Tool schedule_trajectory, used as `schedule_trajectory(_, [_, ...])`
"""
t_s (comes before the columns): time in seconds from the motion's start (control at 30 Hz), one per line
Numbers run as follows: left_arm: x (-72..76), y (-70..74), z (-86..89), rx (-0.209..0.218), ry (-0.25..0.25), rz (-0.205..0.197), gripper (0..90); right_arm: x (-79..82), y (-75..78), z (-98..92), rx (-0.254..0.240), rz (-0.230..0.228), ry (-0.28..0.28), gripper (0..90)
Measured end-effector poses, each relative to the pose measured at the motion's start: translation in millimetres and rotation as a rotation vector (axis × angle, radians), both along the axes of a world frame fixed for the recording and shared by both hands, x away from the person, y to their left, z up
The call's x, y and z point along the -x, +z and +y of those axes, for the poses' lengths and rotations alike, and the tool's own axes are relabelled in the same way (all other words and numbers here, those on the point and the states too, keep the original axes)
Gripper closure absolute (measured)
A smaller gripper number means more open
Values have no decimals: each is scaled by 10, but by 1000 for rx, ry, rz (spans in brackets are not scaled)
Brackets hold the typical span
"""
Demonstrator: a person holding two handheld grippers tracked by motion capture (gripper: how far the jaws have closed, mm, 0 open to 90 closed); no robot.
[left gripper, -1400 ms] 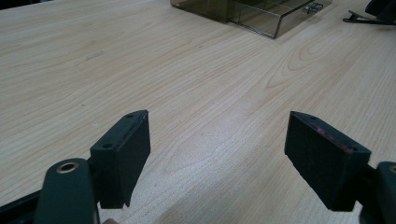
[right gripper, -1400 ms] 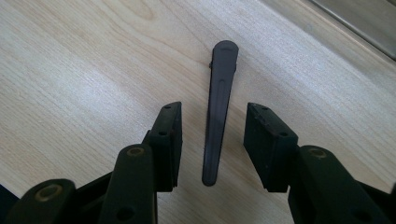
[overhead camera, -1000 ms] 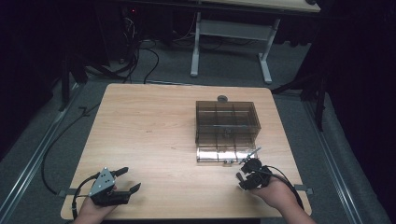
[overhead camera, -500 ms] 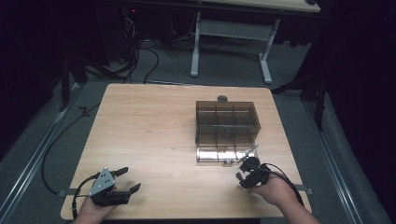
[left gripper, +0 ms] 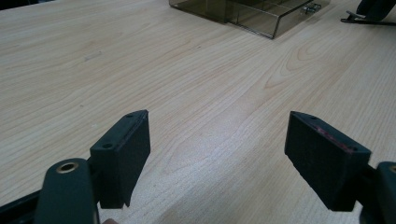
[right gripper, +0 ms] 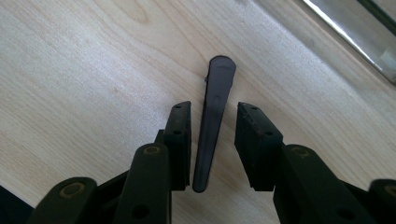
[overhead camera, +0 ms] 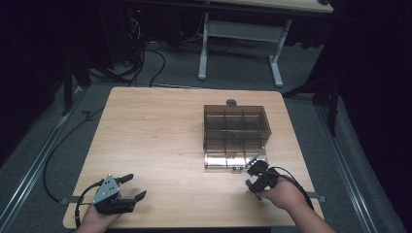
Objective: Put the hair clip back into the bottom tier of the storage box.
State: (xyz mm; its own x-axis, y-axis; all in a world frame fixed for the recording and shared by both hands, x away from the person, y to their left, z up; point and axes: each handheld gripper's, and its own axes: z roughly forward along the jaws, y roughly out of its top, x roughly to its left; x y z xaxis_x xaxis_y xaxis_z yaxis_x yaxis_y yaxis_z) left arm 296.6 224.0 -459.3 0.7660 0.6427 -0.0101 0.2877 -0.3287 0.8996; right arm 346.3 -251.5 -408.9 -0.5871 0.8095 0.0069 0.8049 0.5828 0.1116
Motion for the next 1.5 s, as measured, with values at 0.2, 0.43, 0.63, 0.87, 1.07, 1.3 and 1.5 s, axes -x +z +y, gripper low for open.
schedule_trajectory(0.2, [4, 0, 1, -1, 0, -4, 229, -42, -10, 14, 2, 9, -5, 699])
schedule_trajectory(0.43, [5, 0, 2, 1, 0, -3, 229, -67, -27, 35, 16, 14, -1, 733])
schedule_trajectory(0.63, [6, 0, 2, 1, 1, -4, 229, -84, -23, 47, 25, 23, -1, 766])
schedule_trajectory(0.87, [6, 0, 3, 2, 2, -3, 229, -89, -39, 54, 21, 28, -3, 797])
schedule_trajectory(1.07, [6, 0, 2, 2, 2, -3, 229, -91, -25, 50, 20, 29, 2, 805])
schedule_trajectory(1.3, [8, -1, 7, 5, 7, -4, 229, -101, 29, 38, 17, 29, 12, 808])
schedule_trajectory(1.5, [7, 0, 11, 9, 7, -3, 228, -105, 72, 48, 19, 28, 17, 809])
